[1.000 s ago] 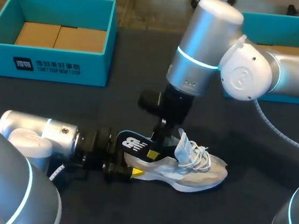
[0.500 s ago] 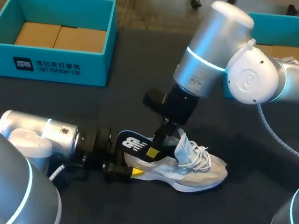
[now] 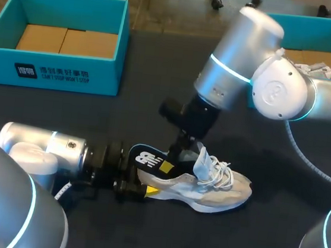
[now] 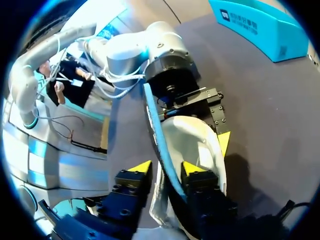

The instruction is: Take the shoe out of the shoebox, open the shoe tongue, remove and reinsert the insole, then place the shoe into the shoebox

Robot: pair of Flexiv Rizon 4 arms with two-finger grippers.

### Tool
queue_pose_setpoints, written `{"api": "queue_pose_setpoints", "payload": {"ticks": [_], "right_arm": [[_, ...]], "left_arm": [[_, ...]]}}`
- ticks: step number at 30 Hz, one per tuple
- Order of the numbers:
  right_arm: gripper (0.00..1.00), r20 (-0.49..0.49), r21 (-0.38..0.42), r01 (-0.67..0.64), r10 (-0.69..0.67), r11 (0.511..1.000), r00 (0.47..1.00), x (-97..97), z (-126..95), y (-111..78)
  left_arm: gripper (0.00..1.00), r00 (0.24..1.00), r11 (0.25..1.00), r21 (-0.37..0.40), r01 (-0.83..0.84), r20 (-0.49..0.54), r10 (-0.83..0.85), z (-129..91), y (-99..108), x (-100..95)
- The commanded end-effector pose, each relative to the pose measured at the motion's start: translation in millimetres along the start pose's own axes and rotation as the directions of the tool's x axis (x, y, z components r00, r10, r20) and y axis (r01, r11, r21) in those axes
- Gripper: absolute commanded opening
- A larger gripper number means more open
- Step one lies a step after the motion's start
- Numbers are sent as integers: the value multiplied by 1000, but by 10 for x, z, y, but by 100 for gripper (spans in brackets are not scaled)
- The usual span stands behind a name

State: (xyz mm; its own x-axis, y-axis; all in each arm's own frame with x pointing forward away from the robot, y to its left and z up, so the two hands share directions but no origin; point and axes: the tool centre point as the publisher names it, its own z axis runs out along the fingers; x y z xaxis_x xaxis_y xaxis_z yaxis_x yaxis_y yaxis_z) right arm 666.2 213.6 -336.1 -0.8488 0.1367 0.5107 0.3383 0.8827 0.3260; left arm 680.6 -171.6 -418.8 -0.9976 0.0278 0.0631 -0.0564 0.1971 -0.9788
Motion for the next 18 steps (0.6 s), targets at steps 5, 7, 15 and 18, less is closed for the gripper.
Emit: {"api": "queue_pose_setpoints", "payload": {"ticks": [5, 7, 15, 18], "right_arm": [[0, -5, -17, -2, 2, 1000, 1000, 30, 12, -6], [0, -3, -20, -3, 3, 1000, 1000, 47, -17, 11], [0, 38, -50, 6, -4, 999, 999, 165, -322, 197], [0, 46, -77, 7, -3, 997, 999, 188, -376, 233]], "left_arm": [[0, 1000, 1000, 0, 0, 2, 0, 7, 7, -1], [0, 1000, 1000, 0, 0, 2, 0, 7, 7, -1], [0, 1000, 1000, 0, 0, 2, 0, 7, 7, -1], [0, 1000, 1000, 0, 0, 2, 0, 7, 7, -1]]}}
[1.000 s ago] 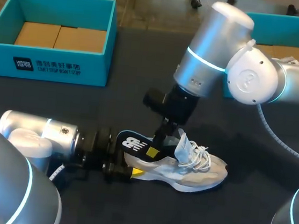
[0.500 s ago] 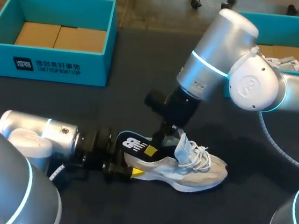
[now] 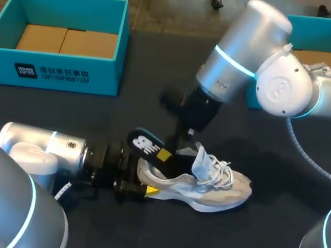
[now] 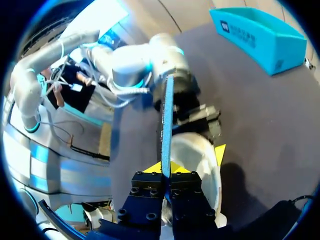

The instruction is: Take the shoe out of the shoebox, open the shoe tongue, remove and reinsert the insole, then place the shoe into the shoebox

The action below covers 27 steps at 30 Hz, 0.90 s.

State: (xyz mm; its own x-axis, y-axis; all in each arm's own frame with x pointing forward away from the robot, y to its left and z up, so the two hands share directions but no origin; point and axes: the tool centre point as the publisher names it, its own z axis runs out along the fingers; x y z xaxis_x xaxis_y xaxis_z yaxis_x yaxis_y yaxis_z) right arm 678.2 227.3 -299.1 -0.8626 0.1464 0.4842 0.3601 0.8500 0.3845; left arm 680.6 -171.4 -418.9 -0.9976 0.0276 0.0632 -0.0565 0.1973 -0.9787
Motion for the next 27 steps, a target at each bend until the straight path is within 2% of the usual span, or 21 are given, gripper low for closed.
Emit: {"api": "queue_pose_setpoints", "payload": {"ticks": [1, 12, 14, 16, 21, 24, 27], "right_arm": [[0, 15, -7, -1, 1, 1000, 1000, 80, -101, -42], [0, 15, -7, -1, 1, 1000, 1000, 80, -101, -42], [0, -52, -33, -23, 22, 999, 998, 33, -30, 109], [0, -39, -128, 32, -37, 991, 999, 49, -155, 280], [0, -15, -180, 112, -116, 977, 993, 24, -598, 633], [0, -63, -265, 130, -151, 956, 987, -38, -832, 721], [0, -63, -265, 130, -151, 956, 987, -38, -832, 721]], "left_arm": [[0, 1000, 1000, 0, 0, 2, 0, 8, 6, 0], [0, 1000, 1000, 0, 0, 2, 0, 8, 6, 0], [0, 1000, 1000, 0, 0, 2, 0, 8, 6, 0], [0, 1000, 1000, 0, 0, 2, 0, 8, 6, 0], [0, 1000, 1000, 0, 0, 2, 0, 8, 6, 0], [0, 1000, 1000, 0, 0, 2, 0, 8, 6, 0], [0, 1000, 1000, 0, 0, 2, 0, 8, 6, 0]]}}
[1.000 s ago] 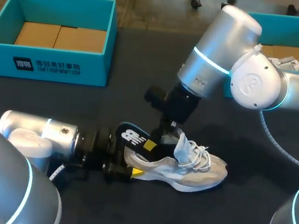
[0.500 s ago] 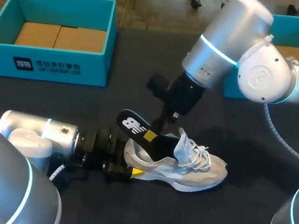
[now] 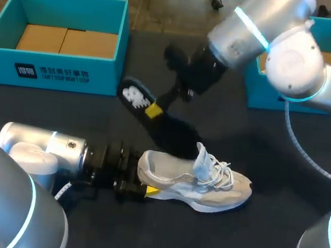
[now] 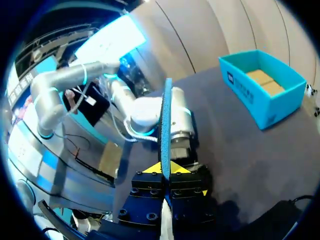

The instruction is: Take the shoe out of the shoebox, open the shoe tongue, remove and reinsert the insole, then place the shoe into the shoebox

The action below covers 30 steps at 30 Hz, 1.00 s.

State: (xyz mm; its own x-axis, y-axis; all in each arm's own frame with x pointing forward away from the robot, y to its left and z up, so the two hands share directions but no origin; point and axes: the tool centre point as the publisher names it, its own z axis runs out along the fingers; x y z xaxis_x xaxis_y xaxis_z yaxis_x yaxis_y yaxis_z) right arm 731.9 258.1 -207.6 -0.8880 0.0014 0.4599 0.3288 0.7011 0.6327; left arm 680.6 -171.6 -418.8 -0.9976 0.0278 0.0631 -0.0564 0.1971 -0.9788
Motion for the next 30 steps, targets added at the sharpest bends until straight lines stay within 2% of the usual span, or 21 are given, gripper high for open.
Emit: {"api": "queue_pose_setpoints", "payload": {"ticks": [1, 9, 10, 11, 14, 18, 21, 22, 23, 30], "right_arm": [[0, -20, -5, 5, -5, 1000, 1000, -47, -102, -70], [0, -20, -5, 5, -5, 1000, 1000, -47, -102, -70], [0, -36, -64, 1, -4, 998, 999, -67, -54, -99], [0, -34, -89, 6, -9, 996, 999, -64, -46, -106], [0, 38, -184, 38, -31, 982, 999, 32, -169, -86], [0, 114, -224, 81, -56, 971, 992, 156, -395, -49], [0, 165, -332, 167, -117, 928, 979, 285, -666, -128], [0, 165, -407, 197, -141, 892, 976, 337, -780, -165], [0, 168, -465, 174, -107, 868, 980, 383, -900, -206], [0, 168, -465, 174, -107, 868, 980, 383, -900, -206]], "left_arm": [[0, 1000, 1000, 0, 0, 2, 0, 7, 7, 0], [0, 1000, 1000, 0, 0, 2, 0, 7, 7, 0], [0, 1000, 1000, 0, 0, 2, 0, 7, 7, 0], [0, 1000, 1000, 0, 0, 2, 0, 7, 7, 0], [0, 1000, 1000, 0, 0, 2, 0, 7, 7, 0], [0, 1000, 1000, 0, 0, 2, 0, 7, 7, 0], [0, 1000, 1000, 0, 0, 2, 0, 7, 7, 0], [0, 1000, 1000, 0, 0, 2, 0, 7, 7, 0], [0, 1000, 1000, 0, 0, 2, 0, 7, 7, 0], [0, 1000, 1000, 0, 0, 2, 0, 7, 7, 0]]}}
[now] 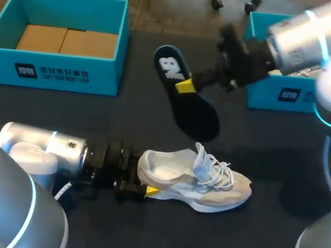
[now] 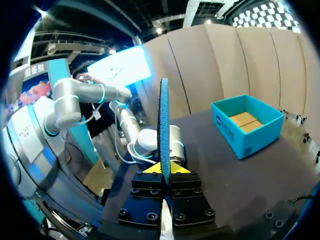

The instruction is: Take the shoe out of the shoebox, open the shoe tongue, remove and reinsert the insole, then place the shoe into the shoebox

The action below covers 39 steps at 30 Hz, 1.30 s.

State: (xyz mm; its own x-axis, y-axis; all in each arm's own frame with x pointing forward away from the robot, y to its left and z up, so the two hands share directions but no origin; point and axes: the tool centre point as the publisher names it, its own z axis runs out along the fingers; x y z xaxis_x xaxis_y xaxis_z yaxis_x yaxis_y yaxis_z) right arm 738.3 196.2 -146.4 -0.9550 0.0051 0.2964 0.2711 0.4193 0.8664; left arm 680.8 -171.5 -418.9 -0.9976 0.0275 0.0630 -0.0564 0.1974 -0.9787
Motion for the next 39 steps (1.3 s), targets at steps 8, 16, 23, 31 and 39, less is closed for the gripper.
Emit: {"api": "queue_pose_setpoints", "payload": {"ticks": [8, 16, 23, 31, 39], "right_arm": [[0, 49, -150, -2, 10, 989, 999, 173, -162, -75], [0, 110, -284, -43, 77, 958, 991, 350, -682, 375], [0, 169, -289, -54, 107, 956, 980, 477, -830, 498], [0, 169, -289, -54, 107, 956, 980, 477, -830, 498], [0, 106, -329, -45, 85, 943, 991, 774, -1105, 839]], "left_arm": [[0, 1000, 1000, 1, 0, 1, 0, 8, 6, 1], [0, 1000, 1000, 1, 0, 1, 0, 8, 6, 1], [0, 1000, 1000, 1, 0, 1, 0, 8, 6, 1], [0, 1000, 1000, 1, 0, 1, 0, 8, 6, 1], [0, 1000, 1000, 1, 0, 1, 0, 8, 6, 1]]}}
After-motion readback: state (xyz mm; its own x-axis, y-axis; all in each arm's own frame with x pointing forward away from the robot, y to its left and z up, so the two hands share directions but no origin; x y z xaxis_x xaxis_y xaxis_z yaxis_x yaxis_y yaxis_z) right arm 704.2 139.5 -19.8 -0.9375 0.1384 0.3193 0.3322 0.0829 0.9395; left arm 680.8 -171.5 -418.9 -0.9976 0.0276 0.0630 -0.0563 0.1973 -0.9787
